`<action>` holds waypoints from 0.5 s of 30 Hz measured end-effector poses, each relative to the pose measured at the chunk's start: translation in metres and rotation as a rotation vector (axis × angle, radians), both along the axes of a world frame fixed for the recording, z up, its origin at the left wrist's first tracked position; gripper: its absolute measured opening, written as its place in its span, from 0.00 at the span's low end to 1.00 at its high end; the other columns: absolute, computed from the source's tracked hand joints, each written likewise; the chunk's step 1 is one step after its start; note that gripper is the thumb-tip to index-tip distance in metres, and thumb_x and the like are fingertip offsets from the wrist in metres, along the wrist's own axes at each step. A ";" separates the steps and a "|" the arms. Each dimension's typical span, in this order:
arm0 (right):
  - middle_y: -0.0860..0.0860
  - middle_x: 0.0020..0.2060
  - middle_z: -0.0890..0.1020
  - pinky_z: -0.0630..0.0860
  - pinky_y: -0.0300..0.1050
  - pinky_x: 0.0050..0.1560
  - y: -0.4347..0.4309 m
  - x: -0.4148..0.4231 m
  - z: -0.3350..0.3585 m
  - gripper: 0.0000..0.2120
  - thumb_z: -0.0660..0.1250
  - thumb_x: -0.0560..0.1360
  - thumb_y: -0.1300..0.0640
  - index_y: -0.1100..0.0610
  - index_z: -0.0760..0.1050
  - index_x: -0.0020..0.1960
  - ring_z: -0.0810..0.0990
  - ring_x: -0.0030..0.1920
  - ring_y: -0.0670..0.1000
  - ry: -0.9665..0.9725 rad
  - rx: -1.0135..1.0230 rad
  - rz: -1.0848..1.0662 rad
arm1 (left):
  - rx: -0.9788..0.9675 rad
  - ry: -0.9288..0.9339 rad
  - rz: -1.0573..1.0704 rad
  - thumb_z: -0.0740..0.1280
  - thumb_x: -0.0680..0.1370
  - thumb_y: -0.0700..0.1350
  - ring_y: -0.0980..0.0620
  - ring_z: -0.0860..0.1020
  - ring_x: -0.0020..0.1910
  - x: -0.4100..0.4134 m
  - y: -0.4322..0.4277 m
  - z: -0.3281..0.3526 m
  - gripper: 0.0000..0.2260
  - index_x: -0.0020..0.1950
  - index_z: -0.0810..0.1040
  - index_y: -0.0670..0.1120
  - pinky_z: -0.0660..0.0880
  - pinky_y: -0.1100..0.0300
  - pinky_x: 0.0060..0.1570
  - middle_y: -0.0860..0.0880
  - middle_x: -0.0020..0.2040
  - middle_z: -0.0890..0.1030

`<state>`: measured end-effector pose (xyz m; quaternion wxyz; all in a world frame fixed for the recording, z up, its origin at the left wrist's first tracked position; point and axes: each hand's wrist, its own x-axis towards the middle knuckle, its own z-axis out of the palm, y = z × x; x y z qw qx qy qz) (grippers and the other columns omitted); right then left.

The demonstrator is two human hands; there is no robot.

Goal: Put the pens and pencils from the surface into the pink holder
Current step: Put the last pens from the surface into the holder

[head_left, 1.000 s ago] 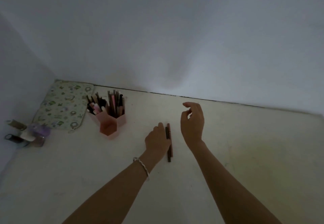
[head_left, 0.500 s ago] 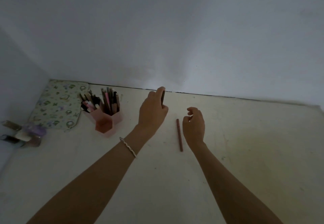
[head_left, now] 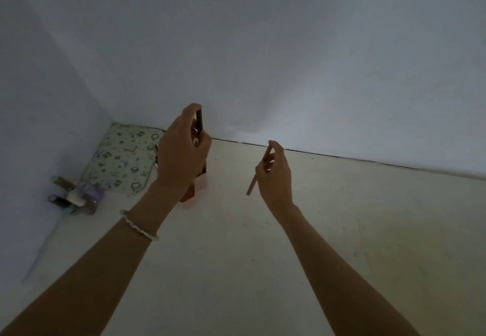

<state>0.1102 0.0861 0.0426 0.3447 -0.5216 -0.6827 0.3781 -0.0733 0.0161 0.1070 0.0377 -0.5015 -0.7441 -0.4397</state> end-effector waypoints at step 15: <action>0.38 0.46 0.76 0.70 0.34 0.54 -0.038 -0.077 0.021 0.18 0.68 0.75 0.57 0.46 0.65 0.61 0.74 0.44 0.42 0.051 0.412 0.154 | -0.171 0.399 0.196 0.66 0.71 0.42 0.43 0.74 0.64 -0.046 -0.021 -0.027 0.11 0.51 0.83 0.45 0.67 0.48 0.62 0.45 0.61 0.79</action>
